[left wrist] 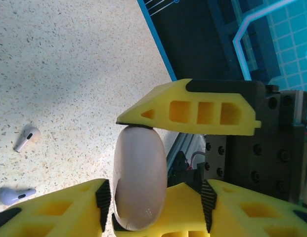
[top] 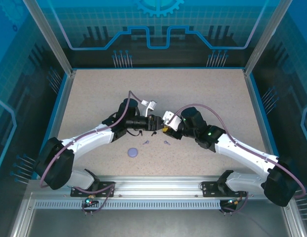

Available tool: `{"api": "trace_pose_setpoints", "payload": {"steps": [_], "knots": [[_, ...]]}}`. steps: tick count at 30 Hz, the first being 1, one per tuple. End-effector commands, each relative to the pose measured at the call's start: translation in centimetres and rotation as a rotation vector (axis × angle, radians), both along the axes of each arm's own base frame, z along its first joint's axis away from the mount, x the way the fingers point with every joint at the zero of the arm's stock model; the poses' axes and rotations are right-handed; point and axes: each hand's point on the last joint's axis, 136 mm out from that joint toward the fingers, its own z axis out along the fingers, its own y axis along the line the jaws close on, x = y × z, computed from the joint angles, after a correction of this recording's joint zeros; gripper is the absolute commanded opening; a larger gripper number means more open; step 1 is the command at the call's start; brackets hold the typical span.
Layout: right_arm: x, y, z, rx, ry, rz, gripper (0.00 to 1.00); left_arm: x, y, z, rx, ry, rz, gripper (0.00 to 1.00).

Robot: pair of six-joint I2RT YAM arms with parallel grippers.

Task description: Insert wireless bluetooth earbuds into charging case

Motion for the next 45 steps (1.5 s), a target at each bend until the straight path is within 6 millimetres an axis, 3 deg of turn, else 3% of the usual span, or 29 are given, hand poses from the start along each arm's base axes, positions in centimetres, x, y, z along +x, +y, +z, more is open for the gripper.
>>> {"api": "trace_pose_setpoints", "payload": {"steps": [1, 16, 29, 32, 37, 41, 45], "knots": [[0.3, 1.0, 2.0, 0.036, -0.043, 0.016, 0.46, -0.3, -0.8, 0.7, -0.004, -0.03, -0.047, 0.51], [-0.1, 1.4, 1.9, 0.028, -0.025, 0.038, 0.47, -0.5, -1.1, 0.6, 0.003, -0.055, -0.057, 0.31], [-0.6, 1.7, 1.3, 0.01, 0.014, 0.068, 0.47, -0.5, -1.1, 1.2, -0.012, -0.091, -0.054, 0.28], [-0.7, 1.3, 0.9, -0.007, 0.037, 0.063, 0.57, -0.4, -0.8, 1.2, -0.005, -0.117, -0.039, 0.24], [-1.2, -0.1, 2.4, 0.063, 0.049, 0.042, 0.97, -0.2, -0.1, 1.9, 0.006, -0.197, -0.004, 0.22], [-2.4, -1.6, 4.3, 0.151, 0.059, 0.048, 1.0, 0.4, 1.1, 2.7, 0.025, -0.287, 0.064, 0.22], [-3.8, -2.9, 6.5, 0.304, 0.088, 0.077, 1.0, 1.2, 3.0, 4.7, -0.008, -0.434, 0.162, 0.2]]}}
